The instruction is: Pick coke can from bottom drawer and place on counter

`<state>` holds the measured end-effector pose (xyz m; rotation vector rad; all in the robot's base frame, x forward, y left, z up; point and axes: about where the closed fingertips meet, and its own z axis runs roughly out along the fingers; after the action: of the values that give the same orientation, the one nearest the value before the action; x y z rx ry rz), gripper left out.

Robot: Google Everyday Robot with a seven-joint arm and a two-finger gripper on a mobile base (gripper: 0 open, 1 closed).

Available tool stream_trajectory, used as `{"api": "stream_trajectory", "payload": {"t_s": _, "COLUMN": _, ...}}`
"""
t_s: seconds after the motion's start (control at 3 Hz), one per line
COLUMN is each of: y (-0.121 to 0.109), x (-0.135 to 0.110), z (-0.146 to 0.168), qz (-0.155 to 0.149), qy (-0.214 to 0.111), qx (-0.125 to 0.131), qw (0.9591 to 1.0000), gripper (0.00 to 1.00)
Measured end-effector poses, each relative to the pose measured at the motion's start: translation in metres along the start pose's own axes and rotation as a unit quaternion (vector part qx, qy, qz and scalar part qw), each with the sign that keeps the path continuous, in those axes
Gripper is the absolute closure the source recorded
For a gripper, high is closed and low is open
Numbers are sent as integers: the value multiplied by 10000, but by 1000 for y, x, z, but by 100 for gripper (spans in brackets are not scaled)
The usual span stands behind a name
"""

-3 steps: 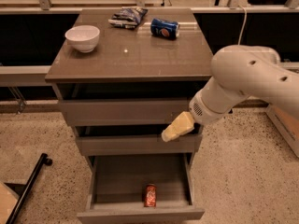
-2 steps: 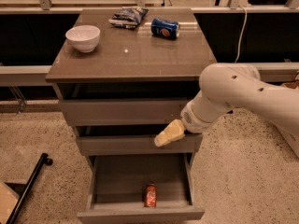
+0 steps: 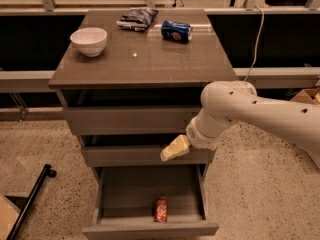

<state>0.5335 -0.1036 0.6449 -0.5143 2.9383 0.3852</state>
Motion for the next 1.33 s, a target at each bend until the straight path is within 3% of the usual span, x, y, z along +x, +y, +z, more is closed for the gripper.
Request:
{"api": "stream_trajectory", "payload": {"t_s": 0.33, "y": 0, "x": -6, "z": 21, "qz": 337, "qy": 16, "qx": -159, "qw": 9993, "gripper": 0}}
{"api": "stream_trajectory", "payload": {"t_s": 0.67, "y": -3, "x": -20, "z": 72, "qz": 885, "qy": 65, "qx": -290, "qw": 9956, "gripper": 0}}
{"api": "stream_trajectory", "payload": {"t_s": 1.0, "y": -9, "x": -33, "z": 123, "qz": 1402, "qy": 149, "qx": -425, "qw": 9891, "gripper": 0}}
{"api": "stream_trajectory", "payload": {"t_s": 1.33, "y": -16, "x": -36, "z": 171, "qz": 1737, "qy": 413, "qx": -550, "qw": 9824, "gripper": 0}}
